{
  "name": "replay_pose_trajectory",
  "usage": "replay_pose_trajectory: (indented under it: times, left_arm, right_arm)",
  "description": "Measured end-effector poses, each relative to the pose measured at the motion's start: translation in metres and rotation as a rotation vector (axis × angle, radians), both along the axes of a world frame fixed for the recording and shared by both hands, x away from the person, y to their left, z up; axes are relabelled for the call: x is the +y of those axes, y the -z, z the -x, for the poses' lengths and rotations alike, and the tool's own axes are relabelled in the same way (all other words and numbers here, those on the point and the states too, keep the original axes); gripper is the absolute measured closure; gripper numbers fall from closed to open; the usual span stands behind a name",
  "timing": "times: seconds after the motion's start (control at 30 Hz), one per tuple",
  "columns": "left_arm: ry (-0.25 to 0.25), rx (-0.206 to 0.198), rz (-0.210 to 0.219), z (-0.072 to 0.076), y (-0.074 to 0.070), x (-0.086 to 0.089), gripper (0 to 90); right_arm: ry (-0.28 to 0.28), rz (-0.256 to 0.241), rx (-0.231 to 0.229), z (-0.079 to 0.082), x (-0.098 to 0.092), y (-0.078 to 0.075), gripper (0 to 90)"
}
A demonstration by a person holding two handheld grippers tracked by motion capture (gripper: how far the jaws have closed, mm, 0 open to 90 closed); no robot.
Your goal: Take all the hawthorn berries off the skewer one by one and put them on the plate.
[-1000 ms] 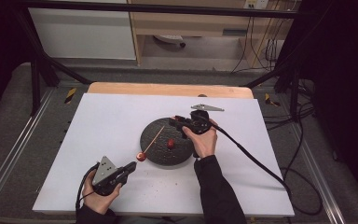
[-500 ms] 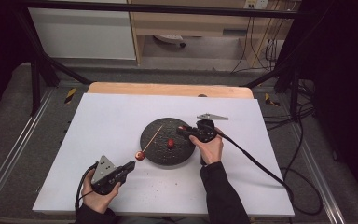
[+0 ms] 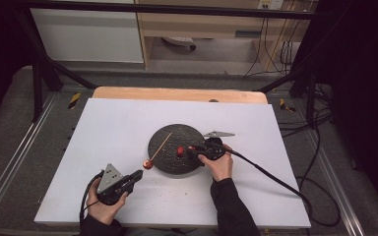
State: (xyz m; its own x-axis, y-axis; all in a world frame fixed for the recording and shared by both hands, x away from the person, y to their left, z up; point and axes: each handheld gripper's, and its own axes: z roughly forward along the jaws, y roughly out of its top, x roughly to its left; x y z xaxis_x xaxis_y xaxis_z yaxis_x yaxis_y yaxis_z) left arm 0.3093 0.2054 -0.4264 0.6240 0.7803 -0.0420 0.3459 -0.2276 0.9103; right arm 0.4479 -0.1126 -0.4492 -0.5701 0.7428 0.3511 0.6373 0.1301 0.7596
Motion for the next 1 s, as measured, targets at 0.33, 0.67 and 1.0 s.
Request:
replay_pose_trajectory:
  times: [0.33, 0.67, 1.0]
  left_arm:
    - [0.0, 0.006, -0.002, -0.001, 0.001, 0.0, 88.3]
    - [0.001, 0.008, -0.002, -0.001, 0.001, -0.001, 88.3]
    - [0.003, 0.008, -0.007, -0.001, 0.001, -0.001, 88.3]
  right_arm:
    - [-0.011, 0.006, -0.036, 0.004, 0.0, -0.003, 52.0]
    - [-0.032, -0.065, -0.06, 0.016, -0.009, -0.03, 24.2]
    - [-0.095, -0.01, -0.08, 0.034, -0.009, -0.036, 11.1]
